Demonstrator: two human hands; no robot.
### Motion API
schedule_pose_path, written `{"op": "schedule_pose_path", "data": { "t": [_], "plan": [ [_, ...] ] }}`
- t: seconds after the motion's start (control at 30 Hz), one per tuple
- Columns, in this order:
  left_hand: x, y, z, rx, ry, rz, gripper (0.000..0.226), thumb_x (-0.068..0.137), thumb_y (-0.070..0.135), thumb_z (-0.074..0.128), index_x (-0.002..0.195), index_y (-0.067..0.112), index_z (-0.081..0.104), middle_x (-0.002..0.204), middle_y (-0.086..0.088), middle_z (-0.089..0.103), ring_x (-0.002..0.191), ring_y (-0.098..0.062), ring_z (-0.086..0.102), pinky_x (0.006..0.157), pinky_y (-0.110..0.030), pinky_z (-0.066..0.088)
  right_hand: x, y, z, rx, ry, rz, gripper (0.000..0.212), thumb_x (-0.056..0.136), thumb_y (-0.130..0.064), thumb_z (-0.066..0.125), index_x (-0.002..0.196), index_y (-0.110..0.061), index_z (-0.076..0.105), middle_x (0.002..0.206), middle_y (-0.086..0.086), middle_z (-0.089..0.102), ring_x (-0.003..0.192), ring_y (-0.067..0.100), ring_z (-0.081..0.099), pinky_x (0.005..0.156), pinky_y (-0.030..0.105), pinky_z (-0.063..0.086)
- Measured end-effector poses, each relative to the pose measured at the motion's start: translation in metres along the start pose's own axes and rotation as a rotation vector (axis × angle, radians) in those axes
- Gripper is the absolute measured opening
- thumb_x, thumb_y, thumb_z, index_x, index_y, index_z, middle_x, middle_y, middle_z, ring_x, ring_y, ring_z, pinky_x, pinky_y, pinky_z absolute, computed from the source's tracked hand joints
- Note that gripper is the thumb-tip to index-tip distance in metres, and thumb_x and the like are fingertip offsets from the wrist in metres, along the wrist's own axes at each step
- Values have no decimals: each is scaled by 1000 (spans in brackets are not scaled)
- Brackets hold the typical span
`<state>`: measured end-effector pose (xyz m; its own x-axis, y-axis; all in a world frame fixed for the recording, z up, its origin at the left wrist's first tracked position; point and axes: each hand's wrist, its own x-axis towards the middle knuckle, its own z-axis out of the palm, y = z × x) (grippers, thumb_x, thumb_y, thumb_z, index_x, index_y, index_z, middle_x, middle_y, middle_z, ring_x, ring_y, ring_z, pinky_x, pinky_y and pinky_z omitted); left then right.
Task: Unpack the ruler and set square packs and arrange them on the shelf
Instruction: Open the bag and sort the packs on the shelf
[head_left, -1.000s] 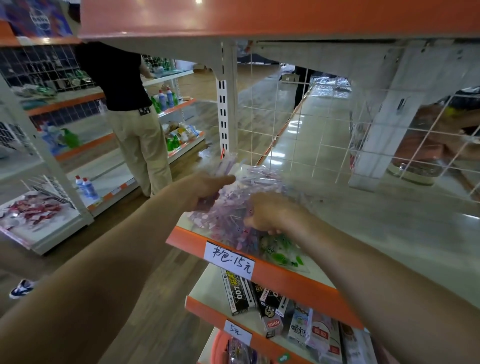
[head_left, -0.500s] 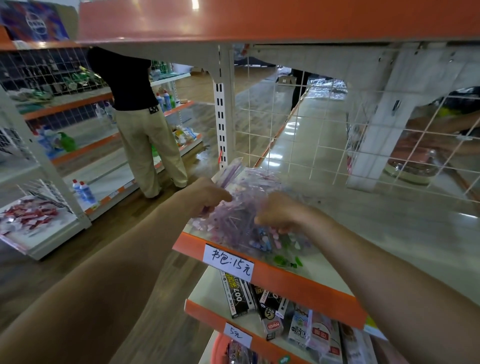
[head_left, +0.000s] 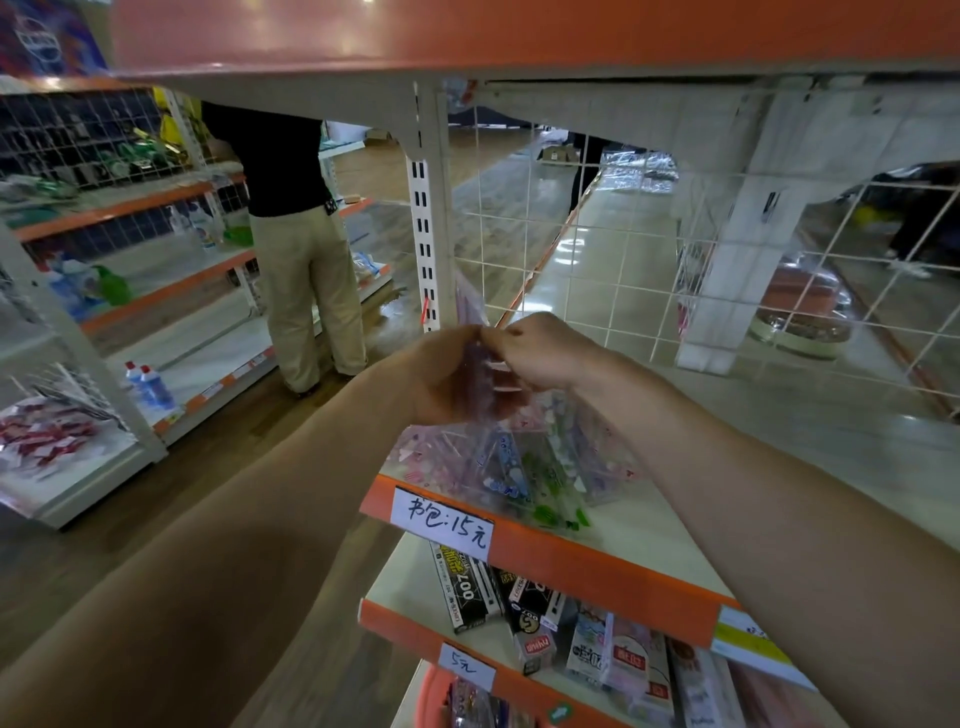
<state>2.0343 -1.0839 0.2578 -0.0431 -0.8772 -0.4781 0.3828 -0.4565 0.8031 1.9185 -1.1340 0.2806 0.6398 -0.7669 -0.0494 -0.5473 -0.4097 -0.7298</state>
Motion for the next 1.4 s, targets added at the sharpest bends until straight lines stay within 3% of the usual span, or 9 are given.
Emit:
{"op": "schedule_pose_path", "data": {
  "t": [0.13, 0.27, 0.37, 0.53, 0.77, 1.03, 1.17, 1.23, 1.4],
  "plan": [
    [-2, 3, -1, -20, -9, 24, 65, 91, 66, 34, 97, 8, 61, 90, -17, 62, 74, -22, 57, 65, -30, 46, -1, -5, -5, -17, -85, -33, 39, 98, -32, 49, 65, -12, 54, 47, -1, 56, 39, 8, 55, 41, 16, 46],
    [-8, 2, -6, 69, 45, 14, 23, 94, 26, 48, 103, 6, 53, 90, -13, 58, 81, -22, 59, 57, -32, 57, -3, -4, -1, 162, -183, -25, 17, 95, -15, 53, 89, -2, 63, 74, 7, 62, 65, 17, 64, 56, 23, 57],
    [-7, 0, -22, 155, 258, 4, 20, 102, 23, 37, 94, 8, 48, 72, -8, 54, 66, -22, 59, 58, -35, 58, -4, 11, 4, -78, -157, 20, 23, 95, -17, 55, 110, -1, 61, 90, 11, 65, 78, 22, 66, 64, 30, 55],
    [-7, -1, -31, 237, 418, 15, 22, 102, 25, 38, 87, 12, 46, 65, -5, 44, 55, -18, 48, 55, -32, 54, -17, 25, 32, -562, -216, 92, 38, 86, -44, 64, 107, -14, 54, 94, 1, 55, 86, 20, 55, 71, 30, 44],
    [-5, -3, -34, 280, 429, -6, 23, 101, 26, 41, 84, 12, 47, 64, -5, 46, 49, -17, 51, 55, -32, 54, -16, 39, 22, -428, -149, 106, 21, 85, -24, 66, 72, -16, 52, 74, 0, 53, 80, 20, 59, 59, 26, 42],
    [5, -6, -22, 322, 356, 17, 20, 100, 24, 45, 85, 11, 49, 62, -6, 48, 44, -18, 52, 48, -30, 54, -27, 45, 4, -654, -188, 187, 56, 81, -39, 71, 126, -11, 53, 123, 8, 58, 110, 26, 57, 84, 31, 45],
    [9, -7, -14, 352, 357, 23, 17, 99, 20, 47, 86, 9, 49, 63, -7, 48, 45, -19, 52, 55, -35, 54, -28, 47, -4, -540, -202, 187, 17, 83, -27, 66, 84, -12, 58, 85, 7, 62, 75, 18, 59, 57, 23, 40],
    [10, -7, -14, 357, 366, 33, 13, 97, 14, 49, 86, 8, 49, 63, -8, 47, 42, -18, 52, 52, -34, 54, -28, 49, -9, -434, -170, 171, 27, 83, -22, 63, 62, -15, 48, 60, 2, 49, 53, 14, 46, 46, 22, 31],
    [10, -10, -11, 352, 362, 32, 9, 97, 9, 49, 88, 7, 47, 62, -7, 44, 41, -16, 44, 46, -27, 45, -32, 47, -25, -120, -73, 168, 12, 82, -8, 60, 72, -12, 64, 63, 2, 61, 54, 14, 53, 49, 22, 41]
  ]
}}
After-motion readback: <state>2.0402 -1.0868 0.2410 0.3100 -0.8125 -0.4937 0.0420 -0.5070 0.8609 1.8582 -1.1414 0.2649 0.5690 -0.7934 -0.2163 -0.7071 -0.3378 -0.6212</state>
